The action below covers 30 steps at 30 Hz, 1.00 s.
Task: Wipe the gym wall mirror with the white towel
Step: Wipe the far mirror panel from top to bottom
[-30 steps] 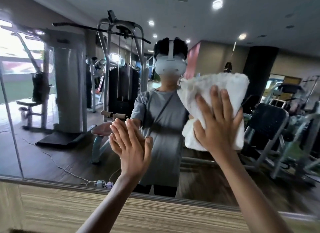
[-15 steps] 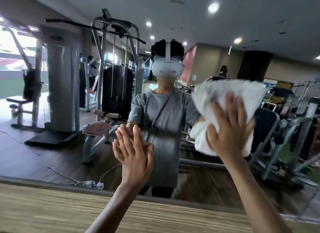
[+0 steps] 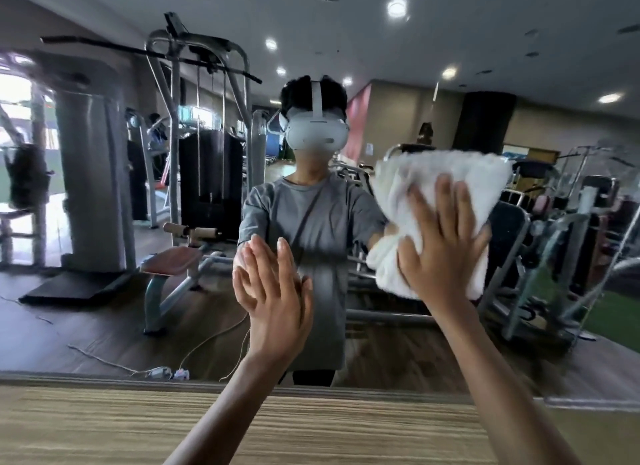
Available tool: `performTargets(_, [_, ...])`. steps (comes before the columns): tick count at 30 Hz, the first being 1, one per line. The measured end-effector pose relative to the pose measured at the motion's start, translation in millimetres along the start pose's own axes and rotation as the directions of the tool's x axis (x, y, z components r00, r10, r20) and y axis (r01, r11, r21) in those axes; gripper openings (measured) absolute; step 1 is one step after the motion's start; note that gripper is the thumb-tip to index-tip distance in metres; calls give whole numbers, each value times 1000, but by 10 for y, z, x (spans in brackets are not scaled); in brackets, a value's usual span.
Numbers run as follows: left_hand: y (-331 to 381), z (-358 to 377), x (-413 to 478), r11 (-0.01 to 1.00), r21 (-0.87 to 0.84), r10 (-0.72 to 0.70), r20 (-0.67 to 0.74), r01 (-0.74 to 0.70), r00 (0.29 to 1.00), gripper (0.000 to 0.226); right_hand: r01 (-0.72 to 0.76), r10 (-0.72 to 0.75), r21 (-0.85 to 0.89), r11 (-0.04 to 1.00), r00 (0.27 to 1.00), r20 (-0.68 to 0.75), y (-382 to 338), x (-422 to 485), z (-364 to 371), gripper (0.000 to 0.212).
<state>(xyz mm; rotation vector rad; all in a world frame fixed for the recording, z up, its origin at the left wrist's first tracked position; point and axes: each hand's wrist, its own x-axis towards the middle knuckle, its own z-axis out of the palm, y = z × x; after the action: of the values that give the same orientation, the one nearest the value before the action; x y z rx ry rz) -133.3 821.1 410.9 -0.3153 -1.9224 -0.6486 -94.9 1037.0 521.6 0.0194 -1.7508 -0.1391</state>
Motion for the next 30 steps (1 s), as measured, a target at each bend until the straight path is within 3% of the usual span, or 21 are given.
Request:
performTargets(3, [156, 63, 6, 1000, -24, -13, -19, 13, 1000, 76, -138, 139, 18, 990, 988, -70, -230, 332, 7, 59])
performTargets(6, [291, 150, -69, 999, -2, 40, -22, -40, 999, 73, 105, -105, -11, 994, 994, -41, -326, 37, 68, 67])
performTargets(8, [339, 185, -111, 999, 18, 42, -20, -42, 999, 71, 326, -326, -39, 945, 945, 13, -76, -325, 93, 73])
performTargets(10, [340, 190, -126, 999, 30, 43, -11, -43, 999, 71, 360, -358, -45, 932, 932, 47, 280, -605, 75, 76])
performTargets(12, [366, 188, -80, 991, 59, 117, 0, -116, 993, 69, 213, -210, -44, 976, 976, 62, 616, -642, 18, 73])
performTargets(14, [429, 211, -9, 973, 93, 213, 15, -214, 977, 66, -24, 24, -33, 999, 1000, -8, 803, -394, -20, 68])
performTargets(17, [633, 325, 59, 965, 89, 245, 26, -246, 969, 66, -316, 317, 25, 948, 943, -104, 675, 59, -40, 65])
performTargets(19, [804, 424, 60, 961, 92, 263, 0, -262, 965, 64, -220, 221, 13, 975, 971, -91, 495, 30, -19, 67])
performTargets(20, [883, 466, 46, 955, 93, 285, -11, -283, 959, 63, -74, 73, -10, 997, 996, -52, 467, -110, -8, 69])
performTargets(22, [997, 527, 9, 943, 87, 326, -25, -322, 945, 62, 211, -210, -58, 976, 977, 29, 645, -487, -4, 72])
performTargets(23, [1031, 541, -8, 941, 86, 332, -33, -328, 943, 62, 259, -256, -65, 964, 965, 58, 828, -669, -13, 73])
performTargets(25, [1051, 562, -22, 941, 97, 329, -48, -323, 943, 63, 113, -108, -61, 992, 991, 80, 1205, -901, -61, 71])
performTargets(27, [1060, 606, -20, 940, 132, 326, -72, -315, 943, 66, -259, 259, -19, 966, 965, 40, 1508, -844, -108, 70])
performTargets(29, [1098, 647, -15, 946, 153, 304, -105, -287, 947, 70, -622, 628, 118, 774, 778, -25, 1667, -478, -145, 71])
performTargets(30, [1115, 664, -15, 951, 147, 292, -122, -273, 949, 72, -710, 729, 189, 678, 683, -44, 1663, -267, -152, 71])
